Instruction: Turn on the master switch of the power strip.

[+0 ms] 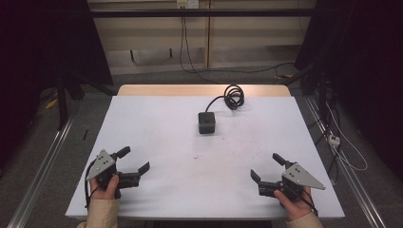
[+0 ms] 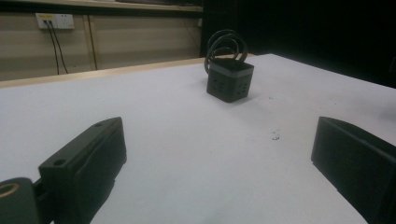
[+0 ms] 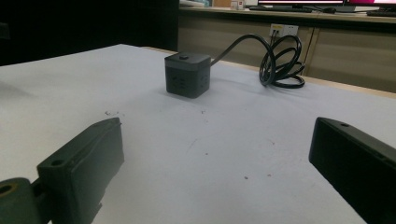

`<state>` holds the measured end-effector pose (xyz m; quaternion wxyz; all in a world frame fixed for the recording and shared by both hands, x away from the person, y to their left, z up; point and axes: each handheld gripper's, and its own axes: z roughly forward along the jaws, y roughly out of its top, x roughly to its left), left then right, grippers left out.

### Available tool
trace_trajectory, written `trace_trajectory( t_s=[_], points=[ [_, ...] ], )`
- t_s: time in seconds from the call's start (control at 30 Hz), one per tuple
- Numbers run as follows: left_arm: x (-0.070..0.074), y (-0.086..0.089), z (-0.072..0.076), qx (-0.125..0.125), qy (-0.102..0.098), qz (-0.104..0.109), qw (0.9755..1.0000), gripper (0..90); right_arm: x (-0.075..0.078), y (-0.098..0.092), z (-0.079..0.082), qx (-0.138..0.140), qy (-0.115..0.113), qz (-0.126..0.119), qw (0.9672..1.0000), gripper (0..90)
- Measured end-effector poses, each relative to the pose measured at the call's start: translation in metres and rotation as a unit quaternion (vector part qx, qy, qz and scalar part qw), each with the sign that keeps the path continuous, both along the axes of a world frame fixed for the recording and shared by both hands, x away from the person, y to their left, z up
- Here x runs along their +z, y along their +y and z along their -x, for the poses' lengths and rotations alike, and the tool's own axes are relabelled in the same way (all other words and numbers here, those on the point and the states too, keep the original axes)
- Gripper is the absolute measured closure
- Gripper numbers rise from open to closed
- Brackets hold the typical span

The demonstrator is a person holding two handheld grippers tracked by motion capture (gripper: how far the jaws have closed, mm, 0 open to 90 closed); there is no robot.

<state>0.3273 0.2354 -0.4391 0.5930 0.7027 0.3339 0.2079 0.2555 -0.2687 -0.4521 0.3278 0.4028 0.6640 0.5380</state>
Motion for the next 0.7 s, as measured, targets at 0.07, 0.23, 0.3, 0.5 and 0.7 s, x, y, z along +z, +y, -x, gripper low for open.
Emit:
trace_trajectory(
  t_s=[0.07,0.23,0.3,0.5,0.7],
  points=[
    [0.0,0.0,0.0,-0.001,-0.002,0.0,1.0,2.9,0.0,0.0,-0.001,-0.002,0.0,0.0,1.0,2.5],
    [0.0,-0.001,-0.001,-0.002,-0.001,-0.003,1.0,2.9,0.0,-0.002,-0.003,-0.004,0.001,-0.002,1.0,2.7],
    [0.0,-0.002,-0.001,-0.005,-0.003,-0.001,1.0,2.9,0.0,-0.002,-0.005,-0.006,0.003,-0.001,1.0,3.0],
    [0.0,-0.003,-0.001,-0.008,-0.003,0.005,1.0,2.9,0.004,-0.002,-0.012,-0.013,0.007,0.0,0.9999,4.3],
    [0.0,-0.004,-0.002,-0.011,-0.003,0.011,0.9999,2.8,0.009,0.005,-0.027,-0.012,0.016,0.01,0.9997,4.8]
  ],
)
